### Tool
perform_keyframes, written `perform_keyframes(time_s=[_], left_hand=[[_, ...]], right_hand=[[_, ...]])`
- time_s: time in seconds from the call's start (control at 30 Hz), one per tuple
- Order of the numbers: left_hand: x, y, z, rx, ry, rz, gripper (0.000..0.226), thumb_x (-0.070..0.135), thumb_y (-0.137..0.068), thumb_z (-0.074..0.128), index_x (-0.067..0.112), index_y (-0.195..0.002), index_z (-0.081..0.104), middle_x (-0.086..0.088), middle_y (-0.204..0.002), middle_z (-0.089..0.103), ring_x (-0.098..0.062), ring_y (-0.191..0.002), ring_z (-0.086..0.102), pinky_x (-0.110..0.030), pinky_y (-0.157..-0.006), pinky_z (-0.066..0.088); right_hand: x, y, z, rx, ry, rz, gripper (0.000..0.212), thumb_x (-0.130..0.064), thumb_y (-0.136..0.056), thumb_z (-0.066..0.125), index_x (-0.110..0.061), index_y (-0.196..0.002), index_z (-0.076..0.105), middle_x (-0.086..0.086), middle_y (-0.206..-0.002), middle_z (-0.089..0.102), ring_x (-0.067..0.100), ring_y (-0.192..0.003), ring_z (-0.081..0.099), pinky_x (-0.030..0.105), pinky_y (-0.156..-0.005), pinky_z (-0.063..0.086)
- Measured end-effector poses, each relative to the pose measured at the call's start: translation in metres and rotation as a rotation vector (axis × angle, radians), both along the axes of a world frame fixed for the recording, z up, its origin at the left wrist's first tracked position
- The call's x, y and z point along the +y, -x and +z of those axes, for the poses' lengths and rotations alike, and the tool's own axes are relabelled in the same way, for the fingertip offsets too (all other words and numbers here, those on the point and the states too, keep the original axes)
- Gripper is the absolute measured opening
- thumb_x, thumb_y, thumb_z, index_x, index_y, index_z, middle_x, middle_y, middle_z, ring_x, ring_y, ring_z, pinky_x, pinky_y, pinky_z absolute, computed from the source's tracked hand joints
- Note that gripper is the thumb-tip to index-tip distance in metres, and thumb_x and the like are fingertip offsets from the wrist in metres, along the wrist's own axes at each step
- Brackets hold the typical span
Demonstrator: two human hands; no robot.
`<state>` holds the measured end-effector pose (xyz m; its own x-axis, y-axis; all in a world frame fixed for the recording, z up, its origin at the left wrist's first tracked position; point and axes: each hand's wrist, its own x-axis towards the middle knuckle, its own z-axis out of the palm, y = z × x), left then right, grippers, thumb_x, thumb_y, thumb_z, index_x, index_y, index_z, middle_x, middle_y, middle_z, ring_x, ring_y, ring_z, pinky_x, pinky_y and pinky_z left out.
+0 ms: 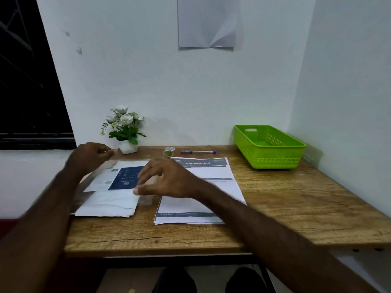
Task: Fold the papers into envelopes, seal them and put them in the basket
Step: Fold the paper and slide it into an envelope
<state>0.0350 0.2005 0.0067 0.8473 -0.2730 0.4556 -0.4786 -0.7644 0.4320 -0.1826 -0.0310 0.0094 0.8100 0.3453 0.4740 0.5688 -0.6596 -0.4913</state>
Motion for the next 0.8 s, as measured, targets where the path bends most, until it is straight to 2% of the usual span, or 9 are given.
perform_keyframes(time_s=[0.03, 0.07, 0.17, 0.23, 0.37, 0.6, 0.73, 0.8], left_hand=[[0.002, -0.002, -0.001, 0.005, 0.033, -0.013, 0.025, 0.048, -0.094, 0.069, 0.028, -0.083, 0.079, 0.002, -0.082, 0.077, -0.020, -0.081, 0.069, -0.032, -0.072, 0.048], [0.004, -0.003, 0.000, 0.007, 0.064, -0.024, 0.028, 0.051, -0.094, 0.068, 0.029, -0.081, 0.078, 0.005, -0.079, 0.076, -0.017, -0.079, 0.068, -0.031, -0.072, 0.048], [0.010, -0.007, -0.001, 0.021, 0.126, -0.037, 0.032, 0.058, -0.092, 0.065, 0.033, -0.076, 0.077, 0.012, -0.074, 0.074, -0.010, -0.076, 0.066, -0.026, -0.070, 0.045], [0.014, -0.008, -0.004, 0.023, 0.149, -0.032, 0.036, 0.060, -0.091, 0.065, 0.033, -0.070, 0.076, 0.014, -0.074, 0.073, -0.010, -0.076, 0.066, -0.025, -0.070, 0.045], [0.012, -0.005, -0.006, 0.022, 0.150, -0.031, 0.042, 0.059, -0.092, 0.065, 0.028, -0.068, 0.078, 0.007, -0.076, 0.075, -0.014, -0.077, 0.066, -0.032, -0.074, 0.048], [0.007, -0.002, -0.005, 0.031, 0.171, -0.034, 0.044, 0.059, -0.091, 0.066, 0.027, -0.063, 0.077, 0.014, -0.070, 0.073, -0.009, -0.071, 0.063, -0.028, -0.069, 0.043], [0.008, -0.004, -0.007, 0.045, 0.192, -0.037, 0.044, 0.060, -0.090, 0.067, 0.028, -0.062, 0.076, 0.020, -0.061, 0.070, -0.004, -0.066, 0.062, -0.023, -0.065, 0.042], [0.008, -0.005, -0.008, 0.040, 0.183, -0.049, 0.043, 0.060, -0.091, 0.066, 0.029, -0.062, 0.076, 0.020, -0.062, 0.071, -0.003, -0.069, 0.063, -0.022, -0.067, 0.043]], right_hand=[[0.007, 0.002, -0.003, 0.020, 0.031, 0.021, 0.022, -0.034, -0.083, 0.084, -0.013, -0.089, 0.083, 0.000, -0.105, 0.076, -0.006, -0.098, 0.059, 0.000, -0.086, 0.031], [0.011, 0.005, -0.005, 0.048, 0.059, 0.026, 0.022, -0.035, -0.083, 0.083, -0.014, -0.091, 0.083, 0.000, -0.112, 0.074, -0.004, -0.106, 0.056, 0.003, -0.091, 0.030], [0.017, 0.009, -0.013, 0.089, 0.118, 0.037, 0.023, -0.038, -0.084, 0.083, -0.018, -0.094, 0.083, -0.001, -0.125, 0.069, 0.008, -0.123, 0.049, 0.029, -0.100, 0.039], [0.020, 0.013, -0.016, 0.093, 0.155, 0.055, 0.024, -0.038, -0.085, 0.082, -0.017, -0.095, 0.082, -0.001, -0.128, 0.067, 0.011, -0.128, 0.044, 0.036, -0.103, 0.040], [0.026, 0.016, -0.016, 0.046, 0.181, 0.108, 0.017, -0.027, -0.085, 0.083, -0.013, -0.095, 0.081, 0.001, -0.127, 0.068, 0.017, -0.129, 0.045, 0.046, -0.103, 0.044], [0.031, 0.021, -0.019, -0.091, 0.146, 0.127, 0.006, -0.020, -0.084, 0.083, -0.016, -0.087, 0.081, -0.003, -0.111, 0.070, 0.013, -0.116, 0.051, 0.044, -0.087, 0.051], [0.033, 0.022, -0.017, -0.155, 0.158, 0.105, 0.006, -0.022, -0.084, 0.083, -0.017, -0.087, 0.080, -0.004, -0.097, 0.067, 0.013, -0.100, 0.051, 0.043, -0.076, 0.050], [0.033, 0.023, -0.016, -0.172, 0.204, 0.085, 0.006, -0.024, -0.084, 0.082, -0.019, -0.087, 0.080, -0.006, -0.090, 0.064, 0.011, -0.092, 0.050, 0.041, -0.068, 0.050]])
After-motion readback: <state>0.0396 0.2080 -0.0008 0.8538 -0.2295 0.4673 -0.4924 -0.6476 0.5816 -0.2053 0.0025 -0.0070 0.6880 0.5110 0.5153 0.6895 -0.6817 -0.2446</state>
